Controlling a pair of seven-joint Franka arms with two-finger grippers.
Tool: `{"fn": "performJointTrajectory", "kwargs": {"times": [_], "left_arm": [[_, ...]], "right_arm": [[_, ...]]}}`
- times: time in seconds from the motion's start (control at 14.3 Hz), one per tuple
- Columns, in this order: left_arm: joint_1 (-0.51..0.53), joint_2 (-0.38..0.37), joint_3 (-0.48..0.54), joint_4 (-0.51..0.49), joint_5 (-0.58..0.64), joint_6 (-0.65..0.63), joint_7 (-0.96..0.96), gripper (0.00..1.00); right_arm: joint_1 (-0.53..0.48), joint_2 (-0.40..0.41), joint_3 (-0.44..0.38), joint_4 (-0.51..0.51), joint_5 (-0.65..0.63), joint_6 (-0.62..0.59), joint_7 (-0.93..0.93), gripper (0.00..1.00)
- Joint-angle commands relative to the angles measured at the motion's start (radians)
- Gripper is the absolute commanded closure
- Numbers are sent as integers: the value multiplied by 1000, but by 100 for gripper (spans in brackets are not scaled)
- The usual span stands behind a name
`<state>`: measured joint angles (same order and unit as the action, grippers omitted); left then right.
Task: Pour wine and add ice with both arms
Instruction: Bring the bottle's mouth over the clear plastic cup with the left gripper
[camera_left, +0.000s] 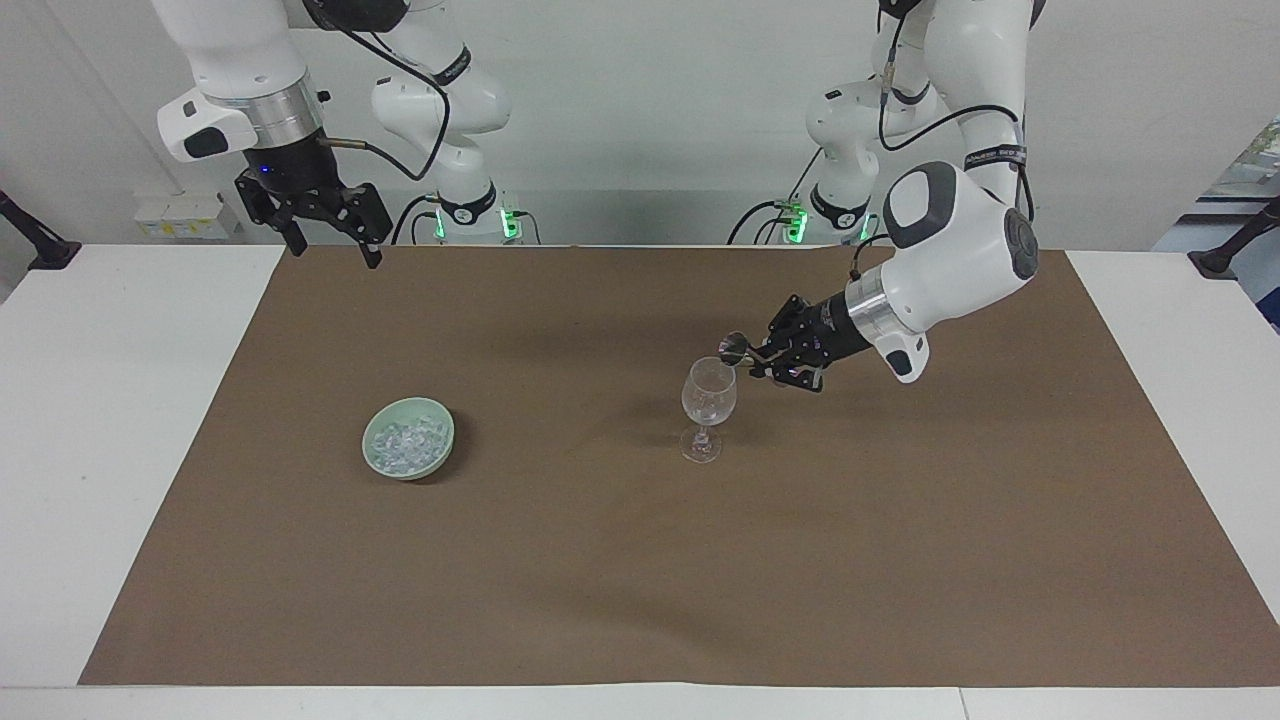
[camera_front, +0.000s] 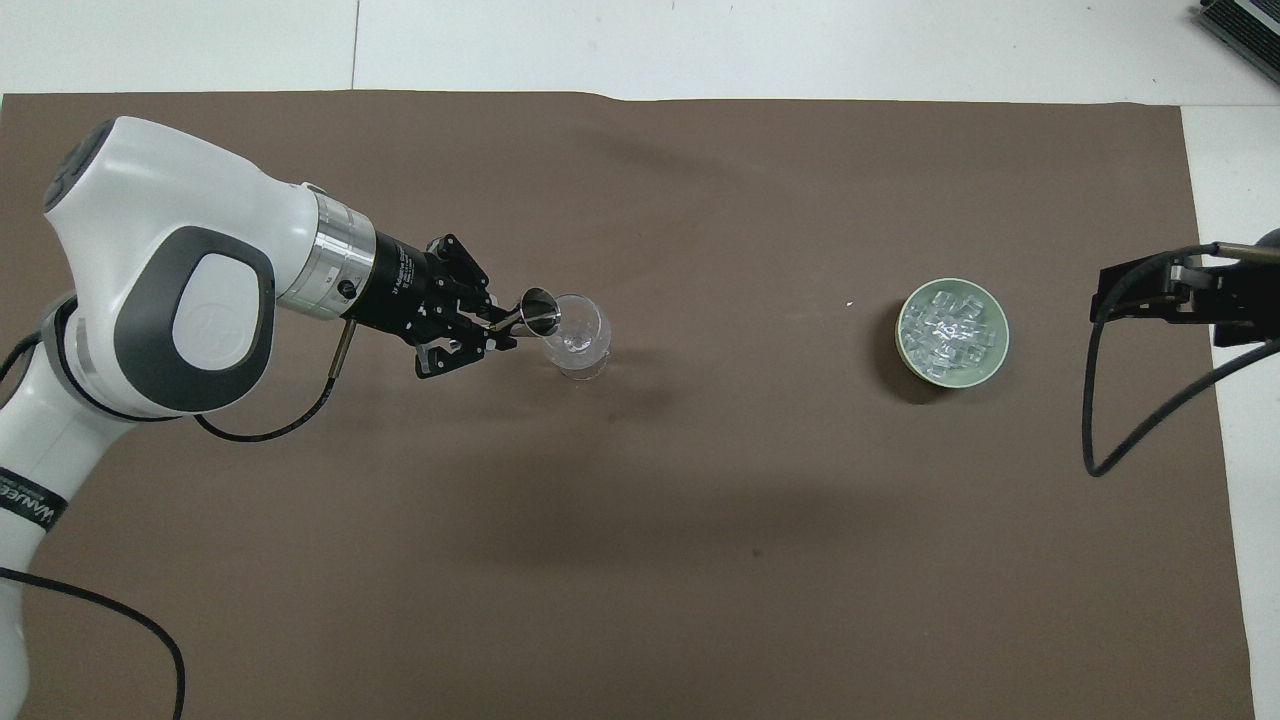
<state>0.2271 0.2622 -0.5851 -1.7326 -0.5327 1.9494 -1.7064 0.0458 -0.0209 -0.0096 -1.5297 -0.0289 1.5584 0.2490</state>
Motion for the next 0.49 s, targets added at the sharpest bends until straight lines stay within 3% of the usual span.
{"fn": "performJointTrajectory", "kwargs": {"times": [0.0, 0.42], "left_arm": [[-5, 8, -8, 27, 54, 17, -79, 100], [-5, 31, -27, 45, 112, 52, -162, 100]], "right_arm": [[-9, -11, 0, -12, 20, -8, -2, 0], [-9, -11, 0, -12, 20, -8, -2, 0]]}}
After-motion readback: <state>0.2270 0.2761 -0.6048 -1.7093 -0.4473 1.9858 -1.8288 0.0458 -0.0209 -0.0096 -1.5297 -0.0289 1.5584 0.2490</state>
